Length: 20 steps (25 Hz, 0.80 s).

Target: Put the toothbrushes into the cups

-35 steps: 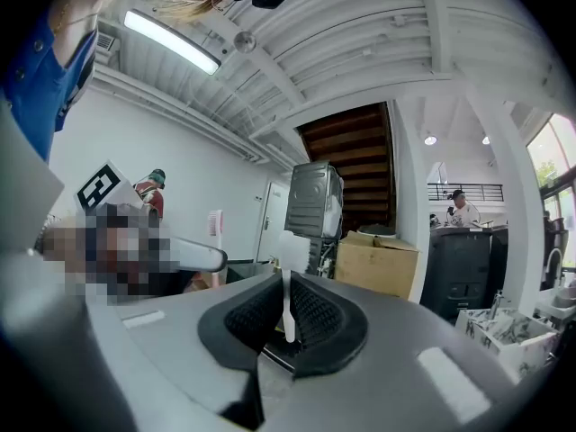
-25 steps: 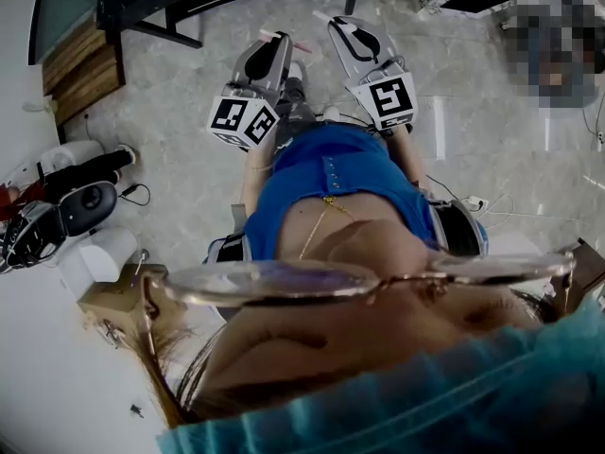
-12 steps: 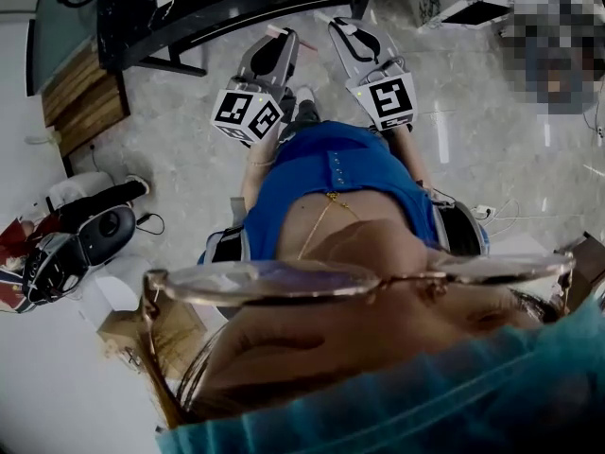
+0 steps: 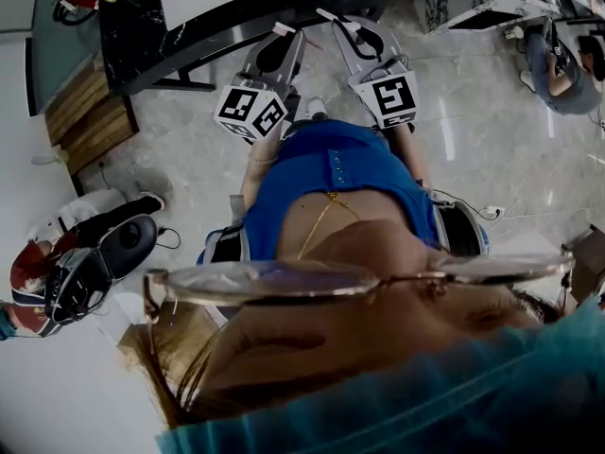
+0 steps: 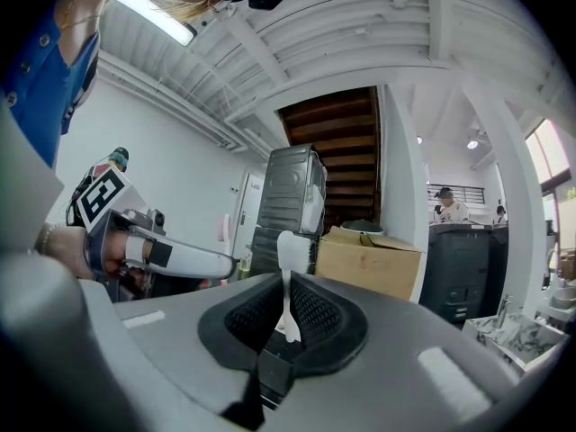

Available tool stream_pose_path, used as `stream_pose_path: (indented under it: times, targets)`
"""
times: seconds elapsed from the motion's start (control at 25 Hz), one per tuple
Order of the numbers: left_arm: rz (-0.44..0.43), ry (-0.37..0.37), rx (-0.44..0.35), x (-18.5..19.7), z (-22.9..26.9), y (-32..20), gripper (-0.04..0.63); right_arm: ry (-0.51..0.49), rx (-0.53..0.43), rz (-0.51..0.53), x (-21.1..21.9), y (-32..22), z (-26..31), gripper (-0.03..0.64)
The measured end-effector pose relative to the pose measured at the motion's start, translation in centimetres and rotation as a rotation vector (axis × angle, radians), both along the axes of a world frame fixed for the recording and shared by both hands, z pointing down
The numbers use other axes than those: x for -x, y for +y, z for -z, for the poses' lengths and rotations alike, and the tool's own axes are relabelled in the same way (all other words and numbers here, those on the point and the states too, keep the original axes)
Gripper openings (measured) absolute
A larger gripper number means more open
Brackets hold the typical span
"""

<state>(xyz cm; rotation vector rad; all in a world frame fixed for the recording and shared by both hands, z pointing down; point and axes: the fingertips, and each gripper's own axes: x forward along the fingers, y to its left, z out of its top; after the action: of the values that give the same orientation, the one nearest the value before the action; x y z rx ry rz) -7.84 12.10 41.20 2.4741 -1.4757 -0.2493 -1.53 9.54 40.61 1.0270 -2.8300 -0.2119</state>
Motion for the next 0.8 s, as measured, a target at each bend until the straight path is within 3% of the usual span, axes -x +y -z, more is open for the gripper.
stream_pose_path:
  times: [0.48, 0.8]
  targets:
    - [-0.002, 0.011, 0.022, 2.8, 0.3, -0.9, 0.021, 0.009, 0.027, -0.070, 1.1, -1.3, 0.0, 0.025]
    - [0.021, 0.032, 0.033, 4.6, -0.1, -3.0, 0.021, 0.026, 0.035, -0.062, 2.6, -3.5, -0.1, 0.025]
